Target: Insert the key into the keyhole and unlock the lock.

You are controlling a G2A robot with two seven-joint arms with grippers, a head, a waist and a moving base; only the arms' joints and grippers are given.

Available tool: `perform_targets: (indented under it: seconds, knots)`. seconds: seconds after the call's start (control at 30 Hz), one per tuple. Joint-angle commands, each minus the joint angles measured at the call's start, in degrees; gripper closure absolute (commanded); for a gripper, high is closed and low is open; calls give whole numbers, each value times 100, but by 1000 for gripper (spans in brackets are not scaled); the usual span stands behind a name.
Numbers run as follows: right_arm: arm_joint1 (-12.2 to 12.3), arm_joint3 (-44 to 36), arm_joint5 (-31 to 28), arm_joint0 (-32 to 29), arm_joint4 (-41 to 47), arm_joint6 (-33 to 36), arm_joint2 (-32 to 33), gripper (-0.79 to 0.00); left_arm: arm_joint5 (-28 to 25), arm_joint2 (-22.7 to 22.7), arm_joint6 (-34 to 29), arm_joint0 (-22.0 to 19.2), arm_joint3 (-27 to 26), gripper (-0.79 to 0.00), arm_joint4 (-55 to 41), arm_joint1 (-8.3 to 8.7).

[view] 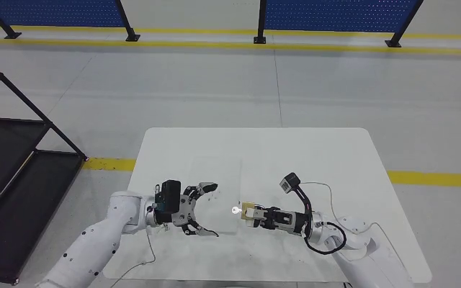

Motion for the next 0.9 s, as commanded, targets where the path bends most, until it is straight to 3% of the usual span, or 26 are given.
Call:
perform_targets:
  seconds: [0.0,0.1,0.23,0.57,0.63,0.73,0.87]
  knots:
    - [0,0,0,0,0,0,0,0,4,314,-1503,-97,-103,-785,-1892,152]
    - [0,0,0,0,0,0,0,0,4,618,-3106,-334,-140,-785,-4162,359]
    - [0,0,0,0,0,0,0,0,4,835,-4511,-640,13,-785,-6498,545]
    - [0,0,0,0,0,0,0,0,52,843,-4474,-626,12,-785,-6551,541]
    - [0,0,0,0,0,0,0,0,342,885,-4417,-588,-49,-785,-6912,528]
    - [0,0,0,0,0,0,0,0,816,871,-4848,-632,-125,-785,-7642,564]
    - [0,0,0,0,0,0,0,0,2096,788,-6083,-679,-112,-785,-8903,669]
